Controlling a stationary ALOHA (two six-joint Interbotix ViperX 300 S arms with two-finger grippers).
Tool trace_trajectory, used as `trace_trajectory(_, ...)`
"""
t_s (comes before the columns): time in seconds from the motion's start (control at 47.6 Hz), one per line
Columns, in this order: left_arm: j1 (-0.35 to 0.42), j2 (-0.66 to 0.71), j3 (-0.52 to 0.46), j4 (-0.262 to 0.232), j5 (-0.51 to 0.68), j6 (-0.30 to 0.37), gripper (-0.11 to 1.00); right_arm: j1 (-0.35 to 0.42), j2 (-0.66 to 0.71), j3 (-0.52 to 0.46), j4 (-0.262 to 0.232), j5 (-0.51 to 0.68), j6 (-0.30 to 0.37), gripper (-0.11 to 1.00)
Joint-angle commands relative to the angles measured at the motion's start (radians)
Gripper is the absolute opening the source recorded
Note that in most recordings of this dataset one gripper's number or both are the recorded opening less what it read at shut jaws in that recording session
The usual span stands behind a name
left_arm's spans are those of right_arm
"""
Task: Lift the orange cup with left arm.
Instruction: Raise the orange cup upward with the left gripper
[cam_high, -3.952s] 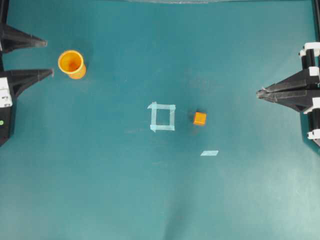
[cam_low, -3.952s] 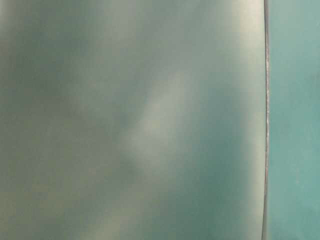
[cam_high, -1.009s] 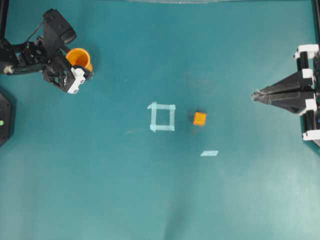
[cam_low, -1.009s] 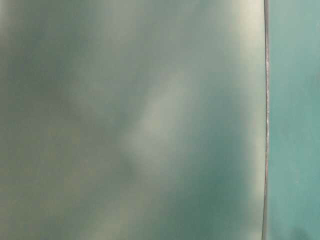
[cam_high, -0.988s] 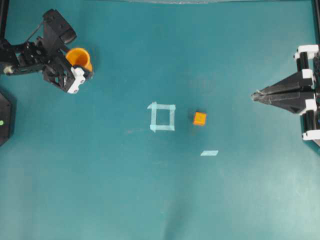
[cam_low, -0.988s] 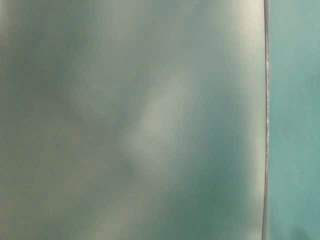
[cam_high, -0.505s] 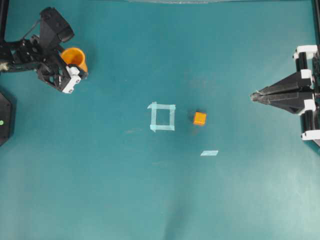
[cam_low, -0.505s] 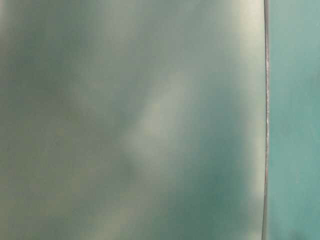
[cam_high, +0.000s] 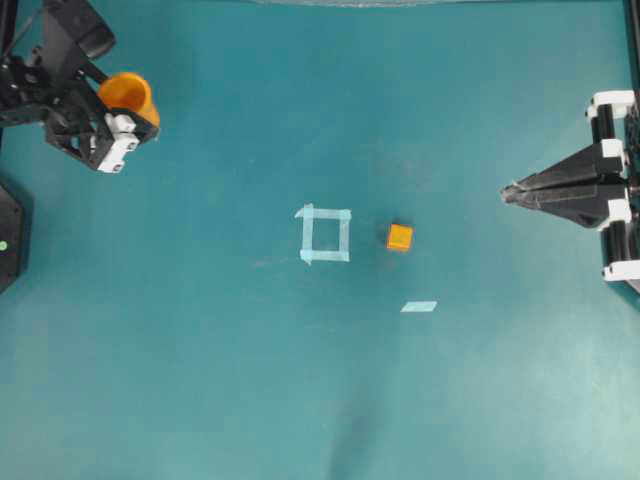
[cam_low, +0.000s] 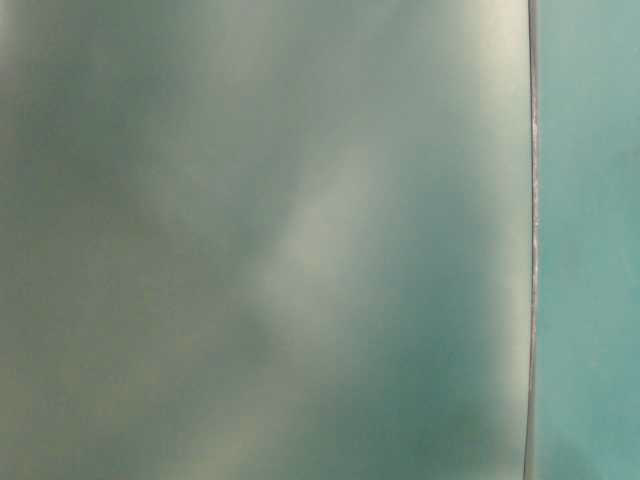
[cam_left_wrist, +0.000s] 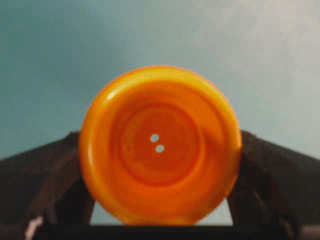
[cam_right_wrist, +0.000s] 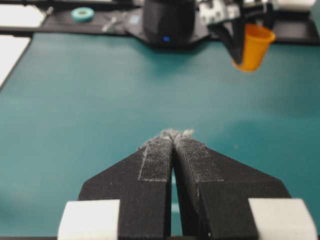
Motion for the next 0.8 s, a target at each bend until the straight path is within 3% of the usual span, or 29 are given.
trace_trajectory(0.0, -0.002, -0.048, -0.037, 0.006, 0.044, 0.002, 0.68, 0.002, 0.002, -0.023, 0.0, -0.005, 0.002, 0.0)
trace_trajectory(0.526, -0.002, -0.144, -0.172, 0.025, 0.295, 0.009, 0.68, 0.002, 0.002, -0.026, 0.0, -0.003, 0.002, 0.0)
trace_trajectory(0.778, -0.002, -0.146, -0.201, 0.026, 0.318, 0.017, 0.68, 0.0, 0.0, -0.028, 0.0, -0.003, 0.002, 0.0)
